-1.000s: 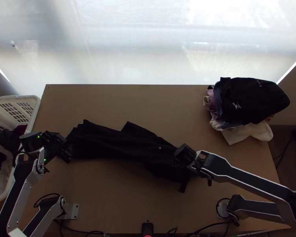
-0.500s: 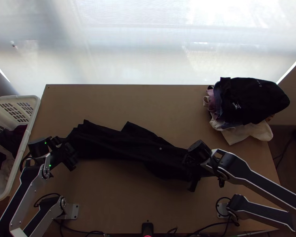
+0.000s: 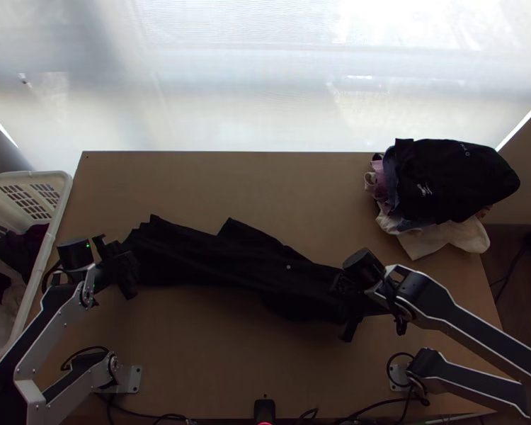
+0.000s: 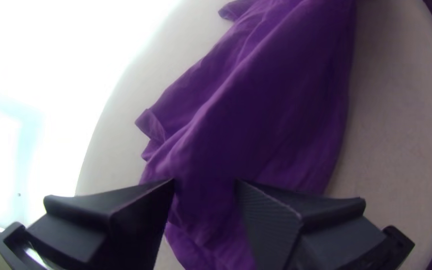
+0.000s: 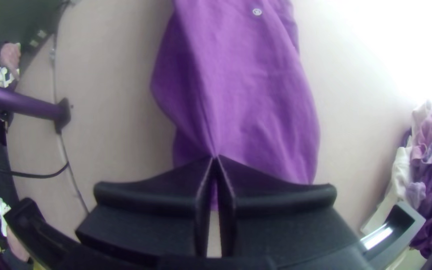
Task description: Fold the t-shirt
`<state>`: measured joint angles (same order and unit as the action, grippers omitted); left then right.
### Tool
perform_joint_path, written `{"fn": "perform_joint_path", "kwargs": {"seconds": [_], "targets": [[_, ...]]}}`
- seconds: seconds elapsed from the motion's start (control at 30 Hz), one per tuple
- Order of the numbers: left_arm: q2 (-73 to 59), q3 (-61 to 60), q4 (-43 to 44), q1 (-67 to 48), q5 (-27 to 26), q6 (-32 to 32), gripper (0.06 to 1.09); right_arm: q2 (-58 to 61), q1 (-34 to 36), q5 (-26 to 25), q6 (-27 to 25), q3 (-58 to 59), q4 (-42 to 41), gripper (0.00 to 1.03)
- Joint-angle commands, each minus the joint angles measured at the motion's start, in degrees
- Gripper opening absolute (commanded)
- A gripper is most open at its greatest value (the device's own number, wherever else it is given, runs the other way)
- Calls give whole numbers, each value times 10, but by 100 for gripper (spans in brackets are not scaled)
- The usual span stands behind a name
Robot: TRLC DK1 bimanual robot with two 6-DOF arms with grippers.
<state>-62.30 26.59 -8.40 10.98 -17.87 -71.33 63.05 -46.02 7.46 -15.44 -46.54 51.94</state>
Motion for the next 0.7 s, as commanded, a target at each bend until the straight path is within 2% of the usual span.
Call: {"fn": "perform_joint_path", "kwargs": {"seconds": [0.0,0.07,0.13,0.23,0.3,0.53,0.67], "targets": [[-28,8,-23,1,-9,-13,57,0,13,4,3,-1,1,3],[-18,0,-45,2,-9,-22,60,0,15,6,3,1,1,3],[-4,-15,-61,9,-9,-47,73,1,15,8,3,2,0,3],[7,-10,-87,17,-9,-62,73,1,17,8,3,1,0,3],[13,2,-102,20,-9,-65,80,1,19,8,3,1,0,3],[13,8,-118,36,-22,-114,79,2,24,9,4,1,-3,3],[10,0,-116,36,-23,-122,63,1,31,10,5,1,-3,3]]}}
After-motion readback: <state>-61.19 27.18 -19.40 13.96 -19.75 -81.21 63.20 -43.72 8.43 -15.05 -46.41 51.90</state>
